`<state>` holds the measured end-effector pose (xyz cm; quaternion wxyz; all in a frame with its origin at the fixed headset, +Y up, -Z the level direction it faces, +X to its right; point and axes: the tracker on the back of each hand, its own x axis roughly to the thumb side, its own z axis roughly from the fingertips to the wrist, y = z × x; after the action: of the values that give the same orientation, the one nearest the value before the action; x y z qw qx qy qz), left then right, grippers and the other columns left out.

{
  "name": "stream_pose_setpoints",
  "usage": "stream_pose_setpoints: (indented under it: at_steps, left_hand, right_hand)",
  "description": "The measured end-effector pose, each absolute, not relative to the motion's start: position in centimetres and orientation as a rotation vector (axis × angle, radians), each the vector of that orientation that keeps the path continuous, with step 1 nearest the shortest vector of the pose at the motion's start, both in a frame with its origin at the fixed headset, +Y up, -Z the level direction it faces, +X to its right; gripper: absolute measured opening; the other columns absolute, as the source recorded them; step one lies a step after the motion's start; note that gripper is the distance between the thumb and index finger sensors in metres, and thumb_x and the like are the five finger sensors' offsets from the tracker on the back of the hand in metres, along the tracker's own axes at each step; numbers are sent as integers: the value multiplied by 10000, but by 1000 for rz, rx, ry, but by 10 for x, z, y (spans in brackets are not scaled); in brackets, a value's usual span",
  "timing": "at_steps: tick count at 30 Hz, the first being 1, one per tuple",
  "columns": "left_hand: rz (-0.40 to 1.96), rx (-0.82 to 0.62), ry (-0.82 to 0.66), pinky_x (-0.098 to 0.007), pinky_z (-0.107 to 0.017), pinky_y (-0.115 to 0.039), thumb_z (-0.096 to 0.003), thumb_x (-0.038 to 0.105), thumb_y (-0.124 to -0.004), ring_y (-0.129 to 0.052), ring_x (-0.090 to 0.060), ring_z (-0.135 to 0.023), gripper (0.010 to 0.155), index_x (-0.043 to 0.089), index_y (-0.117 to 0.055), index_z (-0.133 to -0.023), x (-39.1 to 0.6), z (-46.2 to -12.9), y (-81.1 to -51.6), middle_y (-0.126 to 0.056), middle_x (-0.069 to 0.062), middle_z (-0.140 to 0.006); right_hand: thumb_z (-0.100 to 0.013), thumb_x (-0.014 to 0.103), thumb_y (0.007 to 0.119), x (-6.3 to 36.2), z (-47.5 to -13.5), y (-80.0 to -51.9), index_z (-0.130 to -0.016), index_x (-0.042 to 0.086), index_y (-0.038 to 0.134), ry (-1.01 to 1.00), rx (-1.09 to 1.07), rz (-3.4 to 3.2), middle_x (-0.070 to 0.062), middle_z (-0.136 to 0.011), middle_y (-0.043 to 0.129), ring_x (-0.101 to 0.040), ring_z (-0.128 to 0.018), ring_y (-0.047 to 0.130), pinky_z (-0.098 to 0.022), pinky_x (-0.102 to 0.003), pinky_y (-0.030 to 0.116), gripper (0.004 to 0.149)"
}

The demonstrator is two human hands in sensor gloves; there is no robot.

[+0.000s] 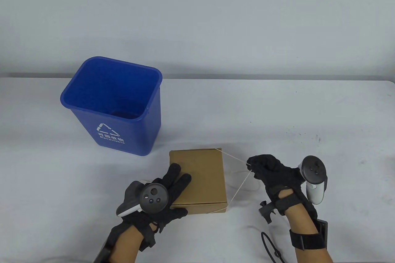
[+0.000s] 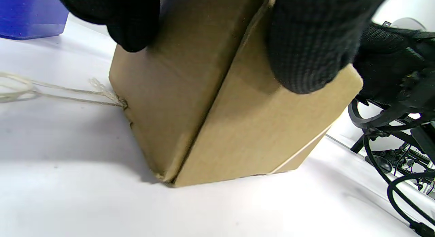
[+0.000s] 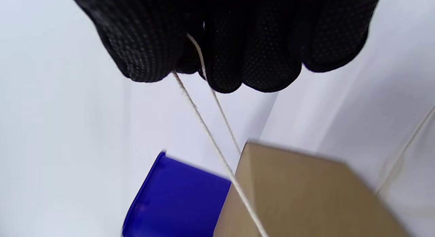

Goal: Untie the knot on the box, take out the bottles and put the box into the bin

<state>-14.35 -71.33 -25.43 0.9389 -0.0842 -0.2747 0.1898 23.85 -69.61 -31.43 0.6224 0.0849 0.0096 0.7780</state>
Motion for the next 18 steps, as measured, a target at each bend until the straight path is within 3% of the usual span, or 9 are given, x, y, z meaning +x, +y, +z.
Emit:
stream_pose_setpoints:
  at_steps: [7, 15, 18]
  left_hand:
    - [400, -186, -559, -627, -691, -536, -450, 513, -874, -623, -547, -925, 944, 379, -248, -1145, -148, -255, -713, -66, -49, -1191]
    - [414, -193, -563, -654, -717, -506, -464, 479, -869, -578, -560, -974, 928, 366, -250, -1146, -148, -255, -713, -62, -51, -1189]
    - [429, -205, -569, -672, -726, -488, -479, 458, -848, -541, -584, -1003, 905, 335, -252, -1149, -148, -252, -711, -56, -70, -1182]
  right_hand:
    - [-478, 334, 787, 277, -322, -711, -764, 181, 786, -67, -88, 1902, -67, -862, 804, -422, -749, 843, -516, -531, 730, 325]
    - [-483, 287, 758, 284, -330, -721, -851, 144, 717, 20, -267, 2457, -111, -936, 720, -485, -827, 750, -562, -595, 666, 397]
    - [-485, 298, 750, 282, -332, -724, -995, 101, 588, 99, -249, 2480, -184, -1051, 556, -568, -904, 596, -601, -669, 564, 570]
